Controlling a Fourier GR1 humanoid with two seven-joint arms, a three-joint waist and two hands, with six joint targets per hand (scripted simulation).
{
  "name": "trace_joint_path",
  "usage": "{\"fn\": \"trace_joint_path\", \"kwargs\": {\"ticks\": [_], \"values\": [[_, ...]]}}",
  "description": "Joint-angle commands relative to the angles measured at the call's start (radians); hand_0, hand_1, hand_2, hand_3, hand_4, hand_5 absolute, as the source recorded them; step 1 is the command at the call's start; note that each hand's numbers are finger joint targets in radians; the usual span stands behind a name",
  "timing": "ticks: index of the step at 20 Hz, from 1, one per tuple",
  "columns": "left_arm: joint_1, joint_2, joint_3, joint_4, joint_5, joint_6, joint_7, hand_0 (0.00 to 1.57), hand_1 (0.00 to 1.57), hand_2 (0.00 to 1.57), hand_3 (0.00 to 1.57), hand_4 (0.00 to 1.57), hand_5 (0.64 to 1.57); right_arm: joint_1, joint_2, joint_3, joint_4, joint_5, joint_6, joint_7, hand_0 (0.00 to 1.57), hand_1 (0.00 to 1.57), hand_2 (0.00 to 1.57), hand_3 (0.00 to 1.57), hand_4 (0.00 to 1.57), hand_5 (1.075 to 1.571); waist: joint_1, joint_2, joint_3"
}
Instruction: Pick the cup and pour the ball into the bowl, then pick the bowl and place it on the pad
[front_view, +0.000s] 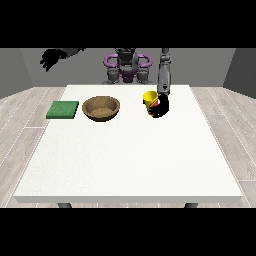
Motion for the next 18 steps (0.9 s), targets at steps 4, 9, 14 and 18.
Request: {"fn": "trace_joint_path", "kwargs": {"ticks": [4, 9, 14, 18], "values": [[-0.067, -0.037, -0.14, -0.002, -0.163, 0.162, 0.22, 1.27, 1.27, 1.57, 1.57, 1.4, 1.432, -0.033, -0.073, -0.068, 0.164, -0.047, 0.02, 0.064, 0.0, 0.0, 0.0, 0.29, 0.64, 1.567, 0.052, -0.163, -0.0029], [-0.148, -0.025, -0.284, 0.01, -0.391, 0.359, 0.392, 1.31, 1.31, 1.57, 1.57, 1.4, 1.502, -0.007, -0.059, -0.048, 0.227, -0.03, 0.047, 0.05, 0.0, 0.0, 0.0, 0.3, 0.64, 1.564, 0.027, -0.23, 0.0004], [-0.211, 0.028, -0.475, 0.112, -0.684, 0.434, 0.605, 1.36, 1.36, 1.57, 1.57, 1.46, 1.535, -0.003, -0.044, -0.03, 0.288, 0.0, 0.058, 0.02, 0.0, 0.0, 0.0, 0.15, 0.67, 1.561, 0.035, -0.261, 0.0029], [-0.302, -0.079, -0.577, 0.156, -0.838, 0.425, 0.859, 1.35, 1.35, 1.57, 1.57, 1.44, 1.54, 0.006, -0.081, -0.087, 0.414, -0.017, 0.11, -0.042, 0.0, 0.0, 0.0, 0.0, 0.68, 1.559, 0.072, -0.297, 0.0005]]}}
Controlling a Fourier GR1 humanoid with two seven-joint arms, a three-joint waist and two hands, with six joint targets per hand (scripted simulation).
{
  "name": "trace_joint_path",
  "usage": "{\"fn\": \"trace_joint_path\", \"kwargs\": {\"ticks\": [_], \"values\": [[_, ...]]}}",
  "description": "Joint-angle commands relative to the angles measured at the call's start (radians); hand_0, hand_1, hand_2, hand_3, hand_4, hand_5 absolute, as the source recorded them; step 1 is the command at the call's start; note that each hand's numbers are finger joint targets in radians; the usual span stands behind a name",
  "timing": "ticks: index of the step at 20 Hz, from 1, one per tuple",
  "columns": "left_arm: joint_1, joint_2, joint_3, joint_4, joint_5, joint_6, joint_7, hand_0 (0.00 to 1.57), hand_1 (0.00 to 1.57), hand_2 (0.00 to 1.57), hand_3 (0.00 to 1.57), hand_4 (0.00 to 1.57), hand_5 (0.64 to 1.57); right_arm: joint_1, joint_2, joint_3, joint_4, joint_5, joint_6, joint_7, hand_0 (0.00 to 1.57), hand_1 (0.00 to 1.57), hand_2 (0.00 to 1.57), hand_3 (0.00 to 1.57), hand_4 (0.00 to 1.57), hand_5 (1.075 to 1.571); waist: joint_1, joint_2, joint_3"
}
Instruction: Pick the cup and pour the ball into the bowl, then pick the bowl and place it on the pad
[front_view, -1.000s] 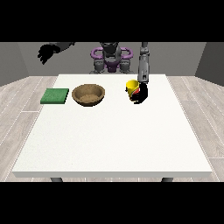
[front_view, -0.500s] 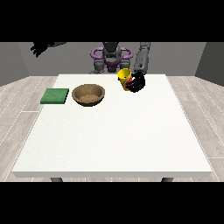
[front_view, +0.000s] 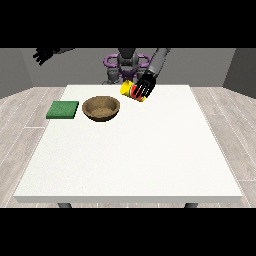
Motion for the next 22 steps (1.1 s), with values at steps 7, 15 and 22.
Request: {"fn": "trace_joint_path", "kwargs": {"ticks": [7, 15, 22], "values": [[-0.192, -0.132, -0.213, 0.08, -0.325, -0.12, 0.437, 1.33, 1.33, 1.57, 1.57, 1.47, 1.535, 0.021, -0.018, -0.017, 0.154, 0.022, 0.063, -0.077, 0.0, 0.0, 0.0, 0.12, 0.7, 1.561, 0.029, -0.051, -0.004], [-0.294, -0.134, -0.392, 0.152, -0.56, -0.257, 0.646, 1.45, 1.45, 1.57, 1.57, 1.09, 1.569, -0.074, -0.03, 0.008, 0.16, 0.019, 0.047, -0.023, 0.0, 0.0, 0.0, 0.29, 0.7, 1.555, 0.003, -0.053, -0.0048], [-0.274, -0.134, -0.556, -0.066, -0.568, -0.549, 0.755, 0.25, 0.25, 1.23, 1.56, 1.08, 1.57, -0.126, 0.027, 0.055, 0.246, 0.091, 0.017, -0.111, 0.0, 0.0, 0.0, 0.32, 0.69, 1.553, -0.034, -0.029, -0.0048]]}}
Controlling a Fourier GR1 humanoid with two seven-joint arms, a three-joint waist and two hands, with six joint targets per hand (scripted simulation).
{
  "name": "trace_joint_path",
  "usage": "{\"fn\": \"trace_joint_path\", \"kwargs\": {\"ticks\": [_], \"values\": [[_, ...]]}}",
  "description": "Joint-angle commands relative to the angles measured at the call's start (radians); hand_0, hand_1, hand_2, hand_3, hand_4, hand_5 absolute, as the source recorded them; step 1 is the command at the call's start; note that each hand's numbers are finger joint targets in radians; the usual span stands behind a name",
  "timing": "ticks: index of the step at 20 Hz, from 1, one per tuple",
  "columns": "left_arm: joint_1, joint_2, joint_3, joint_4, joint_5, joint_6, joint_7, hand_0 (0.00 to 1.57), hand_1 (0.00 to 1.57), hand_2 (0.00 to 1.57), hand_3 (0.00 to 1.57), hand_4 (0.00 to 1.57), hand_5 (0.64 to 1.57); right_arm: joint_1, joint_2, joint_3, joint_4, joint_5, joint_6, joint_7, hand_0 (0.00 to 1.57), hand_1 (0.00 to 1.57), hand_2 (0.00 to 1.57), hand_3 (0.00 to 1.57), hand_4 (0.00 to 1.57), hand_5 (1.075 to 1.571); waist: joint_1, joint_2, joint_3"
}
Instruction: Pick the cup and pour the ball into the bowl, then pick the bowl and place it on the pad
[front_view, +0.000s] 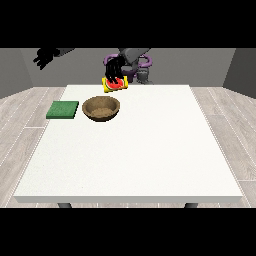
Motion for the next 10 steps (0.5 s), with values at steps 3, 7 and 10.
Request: {"fn": "trace_joint_path", "kwargs": {"ticks": [3, 7, 10], "values": [[0.046, -0.002, -0.076, -0.138, -0.006, -0.195, -0.079, 0.17, 0.17, 1.19, 1.57, 1.13, 1.57, 0.045, -0.001, -0.01, 0.06, 0.024, -0.013, -0.029, 0.0, 0.0, 0.0, 0.27, 0.69, 1.548, 0.065, -0.073, -0.0007], [0.061, 0.024, -0.002, -0.169, -0.026, -0.135, -0.058, 0.0, 0.0, 1.1, 1.54, 1.11, 1.571, 0.012, -0.022, -0.025, 0.026, -0.007, -0.027, 0.023, 0.0, 0.0, 0.0, 0.05, 0.71, 1.548, 0.074, -0.053, -0.0014], [0.061, 0.087, 0.113, -0.259, 0.075, 0.037, -0.079, 0.75, 0.75, 1.57, 1.54, 1.11, 1.556, -0.001, -0.024, -0.055, 0.053, 0.007, -0.075, -0.017, 0.0, 0.0, 0.0, 0.05, 0.71, 1.548, 0.151, -0.023, -0.0026]]}}
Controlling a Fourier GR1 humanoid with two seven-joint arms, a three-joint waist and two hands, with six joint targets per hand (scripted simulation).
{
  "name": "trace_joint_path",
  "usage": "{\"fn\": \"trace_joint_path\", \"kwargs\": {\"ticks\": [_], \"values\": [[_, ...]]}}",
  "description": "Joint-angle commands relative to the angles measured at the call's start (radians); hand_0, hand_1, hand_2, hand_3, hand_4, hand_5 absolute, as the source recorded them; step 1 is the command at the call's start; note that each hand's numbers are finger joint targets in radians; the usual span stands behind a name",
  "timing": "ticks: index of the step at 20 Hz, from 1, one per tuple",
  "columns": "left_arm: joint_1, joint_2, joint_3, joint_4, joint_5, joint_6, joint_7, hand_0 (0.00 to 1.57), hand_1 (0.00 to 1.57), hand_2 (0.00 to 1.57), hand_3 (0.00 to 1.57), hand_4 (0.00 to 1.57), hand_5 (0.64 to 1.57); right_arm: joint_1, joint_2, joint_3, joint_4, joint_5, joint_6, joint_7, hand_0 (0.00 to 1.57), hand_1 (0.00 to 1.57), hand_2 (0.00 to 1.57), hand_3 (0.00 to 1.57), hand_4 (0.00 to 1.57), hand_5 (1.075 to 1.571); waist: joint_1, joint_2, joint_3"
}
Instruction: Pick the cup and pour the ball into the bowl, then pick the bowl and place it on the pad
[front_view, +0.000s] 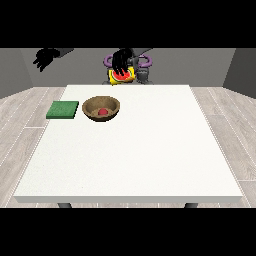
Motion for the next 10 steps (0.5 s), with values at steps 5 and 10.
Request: {"fn": "trace_joint_path", "kwargs": {"ticks": [5, 10], "values": [[0.092, 0.097, 0.366, -0.231, 0.404, 0.203, -0.218, 0.8, 0.8, 1.19, 0.88, 1.3, 1.555, 0.009, -0.014, -0.054, 0.015, 0.003, -0.085, -0.001, 0.0, 0.0, 0.0, 0.11, 0.76, 1.556, 0.173, 0.005, -0.0085], [0.071, 0.06, 0.65, -0.367, 0.768, 0.177, -0.299, 0.0, 0.0, 0.0, 0.0, 1.15, 1.568, 0.0, 0.011, -0.039, 0.005, 0.029, -0.128, -0.014, 0.0, 0.0, 0.0, 0.0, 0.78, 1.556, 0.223, 0.041, -0.015]]}}
